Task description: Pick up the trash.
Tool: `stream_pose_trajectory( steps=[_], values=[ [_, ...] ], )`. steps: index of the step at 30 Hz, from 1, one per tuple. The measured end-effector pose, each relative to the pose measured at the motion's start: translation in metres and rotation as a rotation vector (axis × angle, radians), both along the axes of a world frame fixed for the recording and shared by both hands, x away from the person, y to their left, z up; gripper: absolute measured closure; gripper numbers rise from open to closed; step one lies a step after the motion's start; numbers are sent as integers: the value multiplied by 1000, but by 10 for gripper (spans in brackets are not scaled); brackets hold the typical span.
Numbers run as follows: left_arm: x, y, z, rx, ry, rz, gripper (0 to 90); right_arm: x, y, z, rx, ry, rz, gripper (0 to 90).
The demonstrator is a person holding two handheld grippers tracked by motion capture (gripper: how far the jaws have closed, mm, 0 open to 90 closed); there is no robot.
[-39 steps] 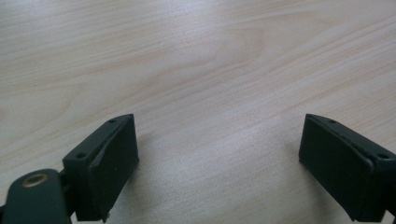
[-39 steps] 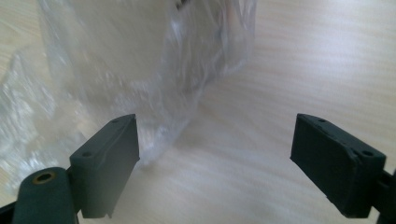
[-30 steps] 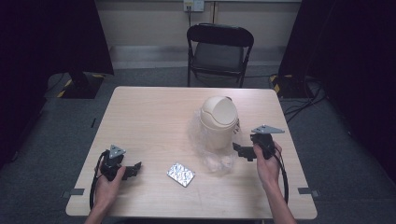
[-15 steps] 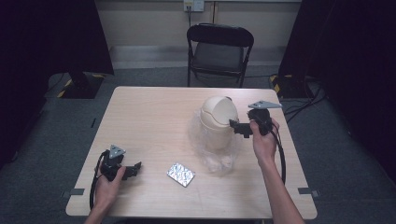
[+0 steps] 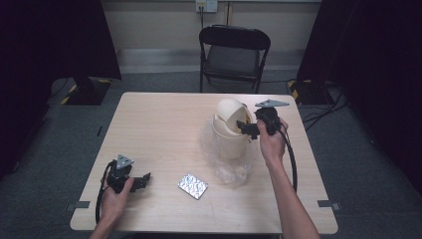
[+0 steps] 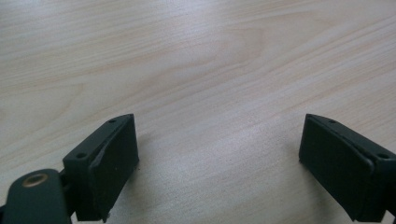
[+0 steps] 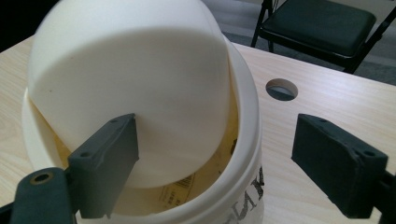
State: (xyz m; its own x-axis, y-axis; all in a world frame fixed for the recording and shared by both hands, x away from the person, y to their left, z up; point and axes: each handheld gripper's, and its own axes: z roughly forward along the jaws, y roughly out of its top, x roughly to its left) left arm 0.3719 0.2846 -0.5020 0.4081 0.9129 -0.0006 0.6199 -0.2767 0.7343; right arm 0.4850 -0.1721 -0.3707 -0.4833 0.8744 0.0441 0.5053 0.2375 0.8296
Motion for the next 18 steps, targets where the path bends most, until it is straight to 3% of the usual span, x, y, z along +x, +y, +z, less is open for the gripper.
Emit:
stream_pose_trajectory(
  steps=[10, 18],
  values=[
    [0, 0, 0, 0, 0, 0, 112, 11, -4, -17, -27, 54, -33, 141],
    [0, 0, 0, -3, 0, 2, 112, 25, 0, -26, -10, 87, -50, 143]
  ],
)
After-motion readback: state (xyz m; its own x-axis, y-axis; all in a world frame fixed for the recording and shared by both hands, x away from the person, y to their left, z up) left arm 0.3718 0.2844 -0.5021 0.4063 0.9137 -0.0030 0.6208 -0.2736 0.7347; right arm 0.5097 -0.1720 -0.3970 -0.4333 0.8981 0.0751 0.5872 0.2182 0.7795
